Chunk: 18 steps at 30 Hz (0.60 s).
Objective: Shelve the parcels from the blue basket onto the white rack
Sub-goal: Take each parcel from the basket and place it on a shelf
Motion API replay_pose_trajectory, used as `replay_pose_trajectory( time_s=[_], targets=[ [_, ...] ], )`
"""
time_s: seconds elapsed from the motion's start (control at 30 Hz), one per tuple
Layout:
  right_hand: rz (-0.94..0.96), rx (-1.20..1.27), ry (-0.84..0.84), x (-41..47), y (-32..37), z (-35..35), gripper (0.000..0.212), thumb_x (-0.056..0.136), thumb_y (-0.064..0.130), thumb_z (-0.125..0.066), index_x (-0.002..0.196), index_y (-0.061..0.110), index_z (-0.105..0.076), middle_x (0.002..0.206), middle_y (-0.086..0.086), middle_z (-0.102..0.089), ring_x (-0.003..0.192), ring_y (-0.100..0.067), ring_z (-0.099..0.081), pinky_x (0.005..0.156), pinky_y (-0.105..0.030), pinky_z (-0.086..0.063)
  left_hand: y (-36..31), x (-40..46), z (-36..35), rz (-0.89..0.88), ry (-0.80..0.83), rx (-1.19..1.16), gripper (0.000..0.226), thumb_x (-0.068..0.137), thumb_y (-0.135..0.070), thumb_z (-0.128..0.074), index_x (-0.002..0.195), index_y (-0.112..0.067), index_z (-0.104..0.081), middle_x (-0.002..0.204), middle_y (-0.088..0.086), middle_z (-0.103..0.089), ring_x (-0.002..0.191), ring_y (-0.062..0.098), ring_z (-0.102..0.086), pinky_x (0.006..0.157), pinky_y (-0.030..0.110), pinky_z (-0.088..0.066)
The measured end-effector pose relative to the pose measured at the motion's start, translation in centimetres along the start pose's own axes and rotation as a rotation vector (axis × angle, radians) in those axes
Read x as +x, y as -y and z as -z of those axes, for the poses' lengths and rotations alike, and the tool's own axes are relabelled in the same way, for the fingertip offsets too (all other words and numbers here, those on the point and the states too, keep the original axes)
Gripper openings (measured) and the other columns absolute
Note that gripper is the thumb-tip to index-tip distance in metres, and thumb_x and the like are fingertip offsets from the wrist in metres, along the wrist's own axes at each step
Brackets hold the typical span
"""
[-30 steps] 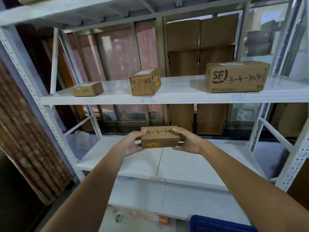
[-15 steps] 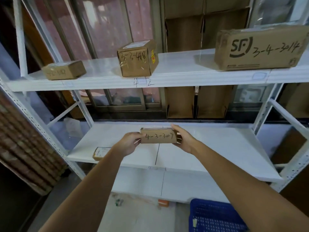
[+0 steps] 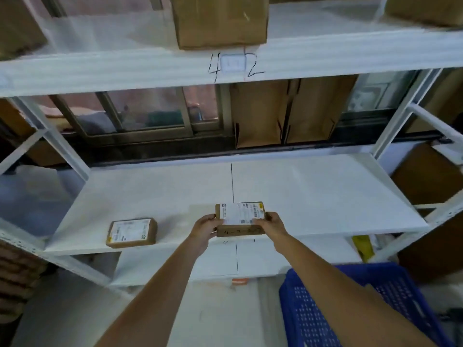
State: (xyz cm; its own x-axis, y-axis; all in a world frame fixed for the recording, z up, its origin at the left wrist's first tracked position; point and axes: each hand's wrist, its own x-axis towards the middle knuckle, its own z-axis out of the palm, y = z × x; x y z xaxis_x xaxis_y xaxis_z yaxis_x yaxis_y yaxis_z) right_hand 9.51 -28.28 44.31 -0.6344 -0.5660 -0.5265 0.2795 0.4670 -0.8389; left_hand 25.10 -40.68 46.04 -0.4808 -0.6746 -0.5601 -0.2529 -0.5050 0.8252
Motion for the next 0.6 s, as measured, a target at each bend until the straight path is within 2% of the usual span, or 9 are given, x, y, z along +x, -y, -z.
replay_pose_trajectory(
  time_s=[0.07, 0.17, 0.27, 0.43, 0.6],
  targets=[
    [-0.005, -0.038, -0.027, 1.9, -1.4, -1.5, 0.040, 0.087, 0.014, -0.069, 0.124, 0.009, -0.053, 0.120, -0.006, -0.059, 0.103, -0.020, -0.054, 0.087, -0.028, -0.044, 1.2, 1.9, 0.7, 0.023, -0.012, -0.014, 0.015, 0.084, 0.001, -0.065, 0.089, -0.011, -0.059, 0.086, 0.005, -0.064, 0.078, 0.017, -0.060, 0.069, 0.023, -0.045],
    [-0.010, -0.083, -0.043, 4.5, -3.0, -2.8, 0.041, 0.088, 0.016, -0.067, 0.127, 0.010, -0.058, 0.125, -0.009, -0.059, 0.099, -0.022, -0.058, 0.074, -0.025, -0.046, 2.8, 4.4, 1.6, 0.053, 0.006, -0.022, 0.012, 0.086, 0.000, -0.062, 0.085, -0.012, -0.062, 0.089, 0.006, -0.066, 0.083, 0.018, -0.060, 0.075, 0.025, -0.044],
    [-0.020, -0.124, -0.026, 6.1, -4.1, -3.4, 0.036, 0.091, 0.011, -0.059, 0.127, 0.011, -0.058, 0.123, -0.008, -0.063, 0.097, -0.021, -0.058, 0.079, -0.027, -0.047, 4.2, 6.3, 2.1, 0.077, 0.030, -0.010, 0.010, 0.086, -0.003, -0.061, 0.088, -0.013, -0.064, 0.094, 0.005, -0.066, 0.093, 0.020, -0.058, 0.085, 0.027, -0.040],
    [-0.030, -0.187, -0.014, 7.4, -5.6, -3.7, 0.033, 0.090, 0.007, -0.054, 0.122, 0.013, -0.061, 0.120, -0.007, -0.066, 0.101, -0.023, -0.061, 0.090, -0.035, -0.051, 5.6, 7.4, 1.3, 0.093, 0.030, -0.007, 0.020, 0.089, 0.001, -0.054, 0.080, -0.016, -0.059, 0.084, -0.002, -0.062, 0.079, 0.010, -0.053, 0.072, 0.022, -0.034],
    [-0.025, -0.202, 0.025, 8.3, -6.3, -3.8, 0.038, 0.091, 0.006, -0.054, 0.128, 0.012, -0.057, 0.125, -0.007, -0.064, 0.104, -0.022, -0.059, 0.093, -0.034, -0.049, 6.3, 8.5, 1.4, 0.110, 0.040, -0.019, 0.016, 0.088, -0.003, -0.056, 0.083, -0.018, -0.058, 0.088, -0.004, -0.061, 0.091, 0.014, -0.050, 0.075, 0.023, -0.032]
  ],
)
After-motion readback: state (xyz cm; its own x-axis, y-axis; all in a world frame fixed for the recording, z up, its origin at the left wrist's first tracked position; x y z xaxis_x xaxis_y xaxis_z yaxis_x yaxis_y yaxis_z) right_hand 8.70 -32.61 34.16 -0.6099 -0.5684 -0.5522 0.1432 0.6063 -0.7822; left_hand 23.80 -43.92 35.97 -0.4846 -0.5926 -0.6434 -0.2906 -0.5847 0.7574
